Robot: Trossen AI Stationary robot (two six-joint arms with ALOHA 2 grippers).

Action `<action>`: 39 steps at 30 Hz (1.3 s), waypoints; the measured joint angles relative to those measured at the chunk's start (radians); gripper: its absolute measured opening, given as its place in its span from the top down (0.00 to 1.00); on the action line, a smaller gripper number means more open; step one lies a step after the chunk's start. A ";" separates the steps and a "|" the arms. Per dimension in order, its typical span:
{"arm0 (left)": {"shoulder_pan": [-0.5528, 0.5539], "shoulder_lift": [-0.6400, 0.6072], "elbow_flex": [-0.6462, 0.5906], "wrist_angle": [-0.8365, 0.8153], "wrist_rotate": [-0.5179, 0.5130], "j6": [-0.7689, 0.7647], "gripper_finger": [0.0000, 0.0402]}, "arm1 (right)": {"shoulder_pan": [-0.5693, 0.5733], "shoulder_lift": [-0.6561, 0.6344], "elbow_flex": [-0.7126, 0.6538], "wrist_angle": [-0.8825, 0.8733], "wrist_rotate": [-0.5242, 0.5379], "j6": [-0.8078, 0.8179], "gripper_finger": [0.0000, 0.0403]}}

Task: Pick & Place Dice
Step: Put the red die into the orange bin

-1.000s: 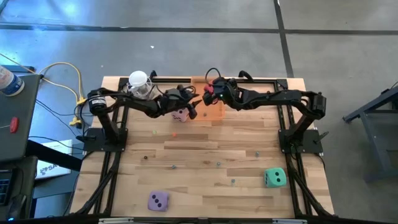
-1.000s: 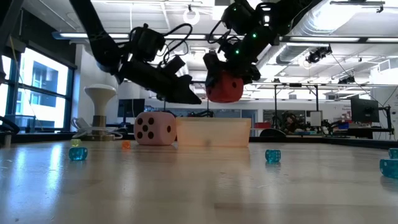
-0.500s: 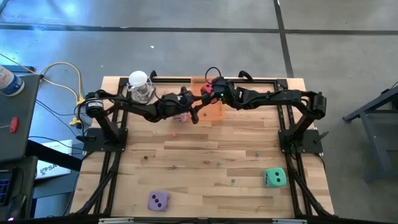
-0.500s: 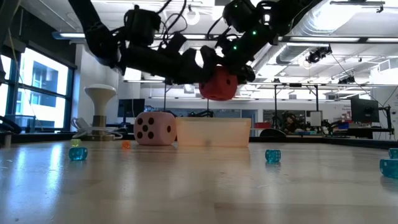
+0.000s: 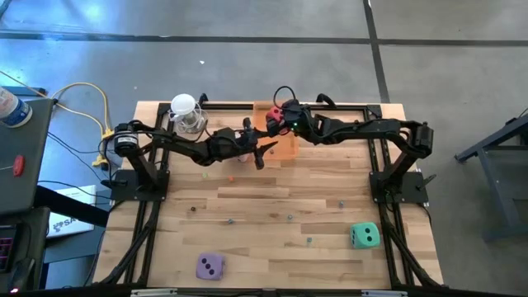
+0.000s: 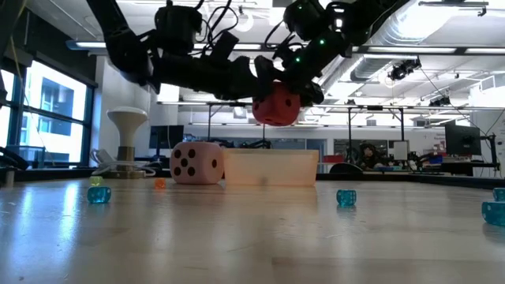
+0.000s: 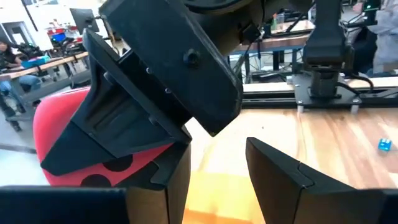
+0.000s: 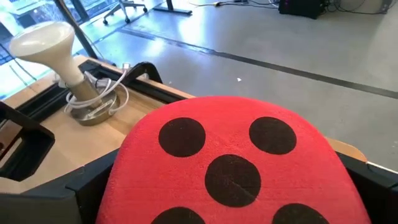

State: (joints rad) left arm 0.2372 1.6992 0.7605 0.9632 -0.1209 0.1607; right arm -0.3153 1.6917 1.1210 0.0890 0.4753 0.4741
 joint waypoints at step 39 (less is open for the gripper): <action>-0.013 0.000 0.002 -0.112 0.038 0.289 0.63 | -0.001 0.002 0.000 -0.004 -0.038 0.142 0.01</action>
State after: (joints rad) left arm 0.2245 1.6989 0.7620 0.8515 -0.0834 0.4500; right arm -0.3161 1.6932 1.1206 0.0846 0.4370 0.6164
